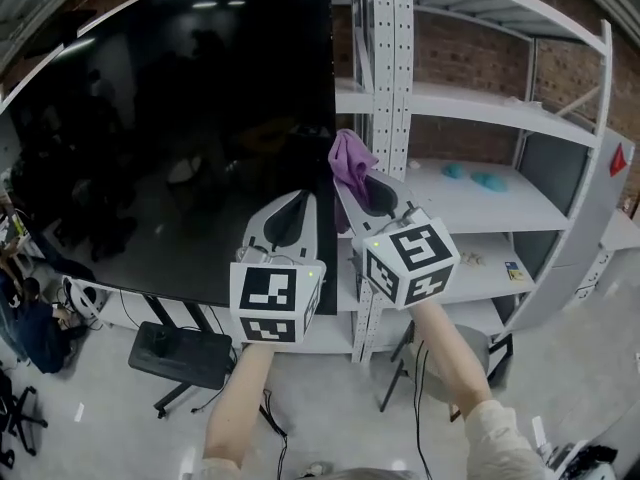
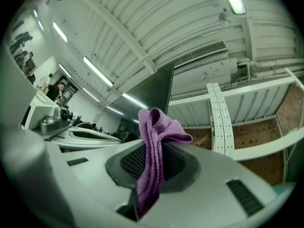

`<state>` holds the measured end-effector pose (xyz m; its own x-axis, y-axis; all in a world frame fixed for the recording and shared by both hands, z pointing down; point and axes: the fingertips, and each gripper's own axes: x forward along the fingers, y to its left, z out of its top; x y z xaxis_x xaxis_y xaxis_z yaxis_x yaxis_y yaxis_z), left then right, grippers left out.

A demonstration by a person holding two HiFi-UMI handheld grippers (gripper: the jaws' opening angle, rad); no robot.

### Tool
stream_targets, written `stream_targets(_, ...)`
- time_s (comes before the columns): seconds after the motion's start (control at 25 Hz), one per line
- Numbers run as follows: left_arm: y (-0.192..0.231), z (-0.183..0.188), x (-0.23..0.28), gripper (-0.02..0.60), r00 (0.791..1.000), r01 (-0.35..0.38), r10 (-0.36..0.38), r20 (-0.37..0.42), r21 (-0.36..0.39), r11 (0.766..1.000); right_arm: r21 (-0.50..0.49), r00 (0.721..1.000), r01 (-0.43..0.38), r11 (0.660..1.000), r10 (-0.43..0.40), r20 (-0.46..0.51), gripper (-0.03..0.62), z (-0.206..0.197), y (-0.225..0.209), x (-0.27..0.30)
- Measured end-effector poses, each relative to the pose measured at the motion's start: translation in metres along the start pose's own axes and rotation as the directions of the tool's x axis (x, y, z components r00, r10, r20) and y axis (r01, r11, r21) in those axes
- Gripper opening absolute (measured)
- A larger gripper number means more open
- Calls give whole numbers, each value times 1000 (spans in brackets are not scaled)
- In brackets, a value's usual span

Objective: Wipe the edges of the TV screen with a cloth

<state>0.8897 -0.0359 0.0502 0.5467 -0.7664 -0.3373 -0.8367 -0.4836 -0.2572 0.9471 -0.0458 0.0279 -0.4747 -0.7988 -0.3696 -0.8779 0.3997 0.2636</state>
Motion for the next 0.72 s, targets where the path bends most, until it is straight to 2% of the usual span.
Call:
stream_targets(0.08,6,27,8,15,999,1,-1,42,6,1000,-17,1000,-25,1000,25,-2,55,22,-4,10)
stream_targets(0.24,16,71,19,15,993,9,-9,115,-7,1000,17,998,-57,998,57,2,54,57,-13,25)
stream_targets(0.36,22,93,30,15,987,70,-52,154,-115,991,12,997,-68,998,68,25,55,82,-19,33)
stream_targets(0.44,32,106,35,15,984,76,-48,172,-161,984,-4,997,-76,997,76,33,55,97,-23,39)
stream_targets(0.52,43,120,40,15,983,61,-30,183,-163,985,-27,996,-82,996,83,38,55,113,-26,45)
stream_targets(0.72,66,165,53,15,979,36,-14,202,-105,994,-131,995,-80,988,87,55,54,162,-39,62)
